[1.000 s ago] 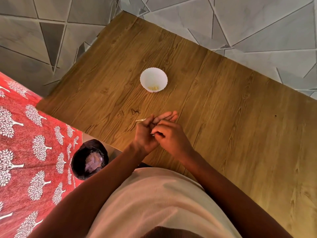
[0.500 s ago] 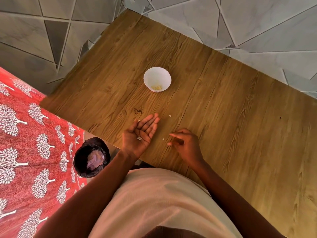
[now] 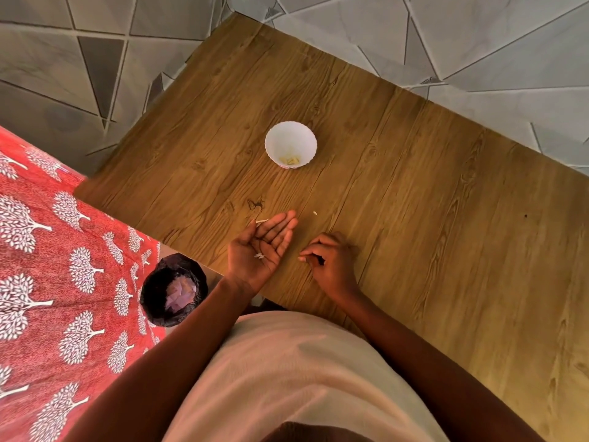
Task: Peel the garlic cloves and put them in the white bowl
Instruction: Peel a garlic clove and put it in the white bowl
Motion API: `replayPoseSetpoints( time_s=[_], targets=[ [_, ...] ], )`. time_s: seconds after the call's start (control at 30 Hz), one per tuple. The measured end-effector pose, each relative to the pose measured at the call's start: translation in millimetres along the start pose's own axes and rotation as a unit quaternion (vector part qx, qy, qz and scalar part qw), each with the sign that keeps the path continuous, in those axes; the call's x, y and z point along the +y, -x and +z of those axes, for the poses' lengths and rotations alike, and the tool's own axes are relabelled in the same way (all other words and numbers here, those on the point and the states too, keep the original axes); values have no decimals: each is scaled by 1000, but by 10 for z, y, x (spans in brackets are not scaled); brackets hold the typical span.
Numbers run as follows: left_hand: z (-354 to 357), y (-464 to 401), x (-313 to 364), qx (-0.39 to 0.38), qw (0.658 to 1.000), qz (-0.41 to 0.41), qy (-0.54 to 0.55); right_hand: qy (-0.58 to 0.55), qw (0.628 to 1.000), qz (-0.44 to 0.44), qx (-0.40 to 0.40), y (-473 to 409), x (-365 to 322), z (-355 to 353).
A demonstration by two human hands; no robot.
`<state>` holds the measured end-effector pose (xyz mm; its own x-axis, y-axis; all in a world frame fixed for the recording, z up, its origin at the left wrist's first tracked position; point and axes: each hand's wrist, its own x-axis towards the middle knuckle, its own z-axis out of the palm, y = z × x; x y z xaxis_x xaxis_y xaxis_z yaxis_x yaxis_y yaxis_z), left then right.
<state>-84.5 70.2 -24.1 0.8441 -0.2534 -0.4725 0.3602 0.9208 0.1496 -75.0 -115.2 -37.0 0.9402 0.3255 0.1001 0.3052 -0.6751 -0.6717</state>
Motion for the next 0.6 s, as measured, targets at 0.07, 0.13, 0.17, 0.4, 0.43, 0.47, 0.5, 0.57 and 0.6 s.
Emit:
replayPoseSetpoints(
  time_s=[0.07,0.13,0.17,0.4,0.43,0.47,0.5,0.57,0.6],
  targets=[
    [8,0,3,0,1000,-1,0,58,997,-49,-22,-27,-15,1],
    [18,3,4,2,1000,0,-1,127,988,-80,-41,-51,-49,23],
    [21,2,6,4,1000,1,-1,139,987,-72,-47,-69,-61,36],
    [62,-18,24,23,1000,12,6,-97,995,-14,-1,-237,-259,-103],
    [75,-24,18,19,1000,9,1,-107,993,-40,3,-261,-355,-140],
    [85,-31,7,14,1000,2,-10,-103,992,-71,0,-285,-422,-155],
    [92,-33,-12,5,1000,-5,-22,-90,991,-100,-9,-295,-477,-156],
    [106,-40,-50,-18,999,-22,-35,-30,988,-146,-25,-291,-517,-108],
    [113,-44,-65,-29,998,-31,-39,3,986,-163,-28,-282,-528,-97]
  ],
)
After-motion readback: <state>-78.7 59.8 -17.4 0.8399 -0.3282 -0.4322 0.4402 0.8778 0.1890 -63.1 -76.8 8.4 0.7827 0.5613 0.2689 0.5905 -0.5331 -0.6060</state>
